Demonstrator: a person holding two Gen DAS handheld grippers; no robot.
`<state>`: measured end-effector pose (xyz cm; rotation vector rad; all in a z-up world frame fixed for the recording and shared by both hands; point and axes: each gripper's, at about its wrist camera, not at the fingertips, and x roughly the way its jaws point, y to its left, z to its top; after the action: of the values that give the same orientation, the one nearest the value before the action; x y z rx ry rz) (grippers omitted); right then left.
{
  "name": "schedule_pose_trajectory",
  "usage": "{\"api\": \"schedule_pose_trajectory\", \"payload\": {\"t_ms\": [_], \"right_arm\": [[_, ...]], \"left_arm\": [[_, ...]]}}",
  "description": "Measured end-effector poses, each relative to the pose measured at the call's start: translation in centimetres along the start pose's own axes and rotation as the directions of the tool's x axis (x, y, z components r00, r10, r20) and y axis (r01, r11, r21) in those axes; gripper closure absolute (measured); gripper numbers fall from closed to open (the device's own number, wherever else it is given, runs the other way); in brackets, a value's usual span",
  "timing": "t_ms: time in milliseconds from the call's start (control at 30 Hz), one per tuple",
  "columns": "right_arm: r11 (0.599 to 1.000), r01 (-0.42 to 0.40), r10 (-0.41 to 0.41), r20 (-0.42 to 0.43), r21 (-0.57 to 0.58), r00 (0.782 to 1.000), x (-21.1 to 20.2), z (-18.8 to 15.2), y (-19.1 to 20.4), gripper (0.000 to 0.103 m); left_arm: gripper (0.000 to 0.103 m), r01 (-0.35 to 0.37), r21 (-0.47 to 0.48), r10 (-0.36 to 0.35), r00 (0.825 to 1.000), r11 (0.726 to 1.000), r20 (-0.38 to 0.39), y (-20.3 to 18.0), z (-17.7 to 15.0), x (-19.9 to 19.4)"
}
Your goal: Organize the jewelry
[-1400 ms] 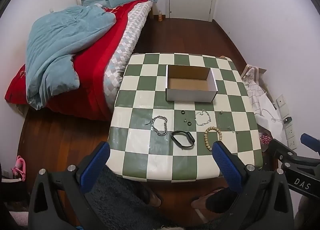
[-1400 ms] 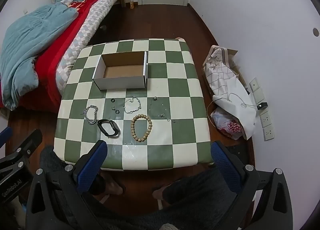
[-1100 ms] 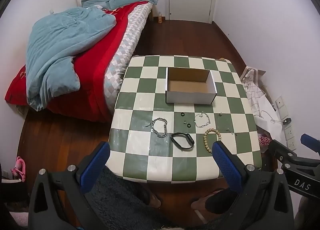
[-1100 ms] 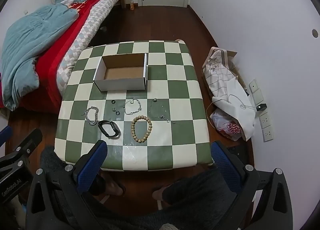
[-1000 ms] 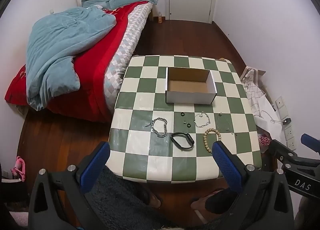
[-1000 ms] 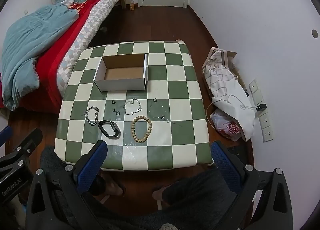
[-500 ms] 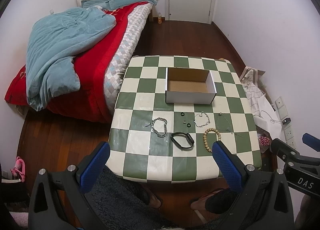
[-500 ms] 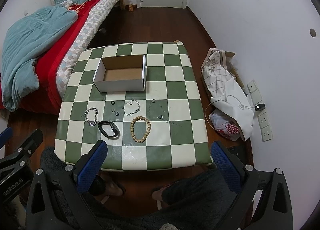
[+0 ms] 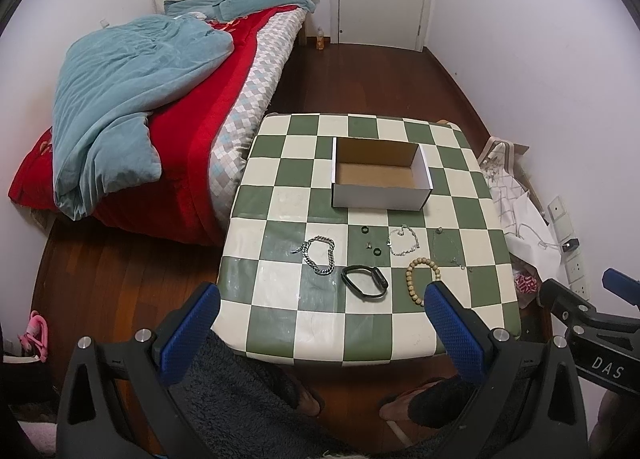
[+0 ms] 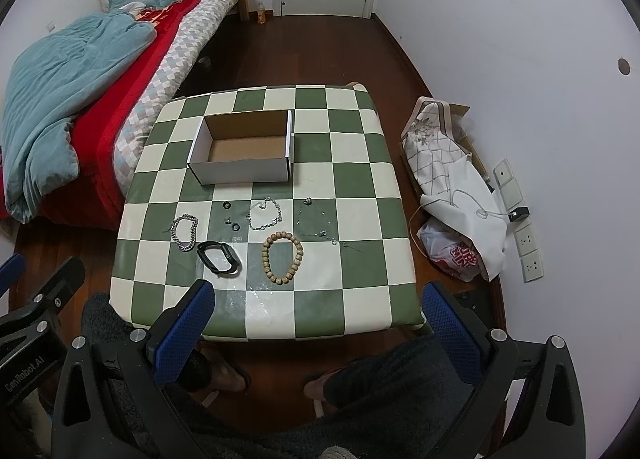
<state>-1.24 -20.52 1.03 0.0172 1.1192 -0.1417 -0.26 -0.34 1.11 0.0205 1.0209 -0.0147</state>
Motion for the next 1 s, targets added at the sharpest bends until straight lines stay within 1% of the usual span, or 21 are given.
{"api": "schedule_pose_trajectory", "payload": {"t_ms": [333,1000], "right_arm": [[1.000,0.001,-0.001,0.001,0.002,1.000,-0.20,-0.07,0.28,0.000],[1.000,0.008,-0.008,0.014,0.004,1.000,-0.39,-0.30,0.59,0.000]], "left_arm": [[0.000,0.002,-0.006,-0.002,1.000,1.000,0.010,0.03,0.04,-0.58],[0.000,0.014,-0.004,-0.014,1.000,1.000,0.003,0.07,0.35,-0.73]]}}
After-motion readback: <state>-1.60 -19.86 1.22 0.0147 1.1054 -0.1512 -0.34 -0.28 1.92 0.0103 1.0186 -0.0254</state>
